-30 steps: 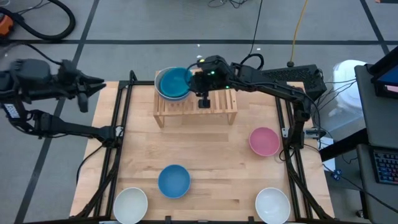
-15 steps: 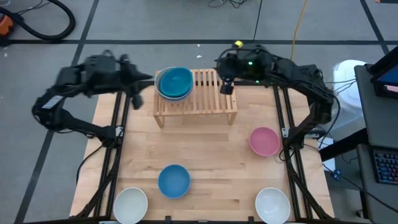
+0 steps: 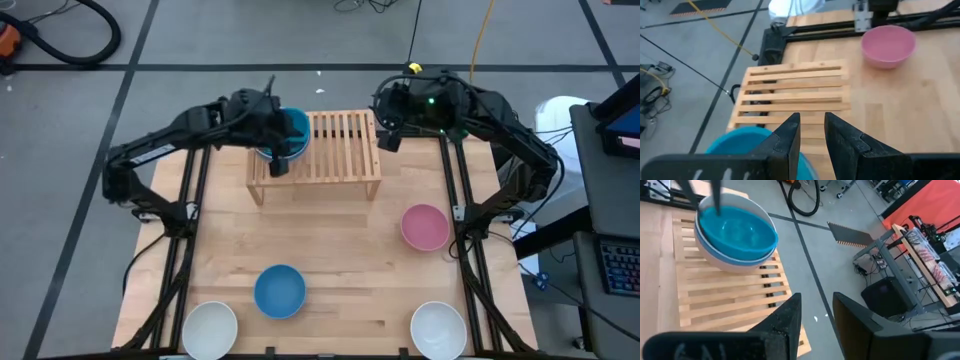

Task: Place and stack bowls onto a shelf
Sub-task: Stack the top blue bowl on top of the gray bowl on the shelf, then put the pink bowl on the shelf

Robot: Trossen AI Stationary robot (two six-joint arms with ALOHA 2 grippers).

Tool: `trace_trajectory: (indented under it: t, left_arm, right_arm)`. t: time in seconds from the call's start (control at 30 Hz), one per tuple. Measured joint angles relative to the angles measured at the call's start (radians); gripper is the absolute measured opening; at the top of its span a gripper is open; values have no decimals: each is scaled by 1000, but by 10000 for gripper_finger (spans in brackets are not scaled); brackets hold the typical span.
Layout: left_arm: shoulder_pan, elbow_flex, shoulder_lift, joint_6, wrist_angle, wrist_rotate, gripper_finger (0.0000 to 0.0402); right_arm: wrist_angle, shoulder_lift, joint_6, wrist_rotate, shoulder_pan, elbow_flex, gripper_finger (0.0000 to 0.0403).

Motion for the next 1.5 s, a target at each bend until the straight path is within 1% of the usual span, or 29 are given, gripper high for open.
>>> trace_trajectory:
  t: [0.13, 0.3, 0.6, 0.73, 1.03, 1.17, 1.37, 1.5]
  left_arm:
    - [44, 0, 39, 18, 48, 7, 95]
    - [87, 0, 78, 28, 67, 83, 95]
    - [131, 0, 144, 38, 48, 94, 95]
    - [155, -6, 145, 44, 29, 110, 95]
    - [189, -100, 143, 31, 35, 109, 95]
    - [187, -87, 145, 37, 31, 108, 95]
    - [180, 9, 77, 58, 33, 107, 95]
    - [158, 48, -17, 58, 34, 106, 95]
  right_arm:
    - [-44, 1, 32, -1, 0, 0, 105]
    - [-80, 1, 40, -2, 0, 0, 105]
    - [-86, 1, 40, -2, 0, 0, 105]
    - [-87, 1, 40, -2, 0, 0, 105]
    - [-87, 1, 40, -2, 0, 0, 105]
    - [-87, 1, 40, -2, 0, 0, 105]
    - [-101, 1, 36, -3, 0, 0, 105]
    - [-181, 1, 38, -7, 0, 0, 105]
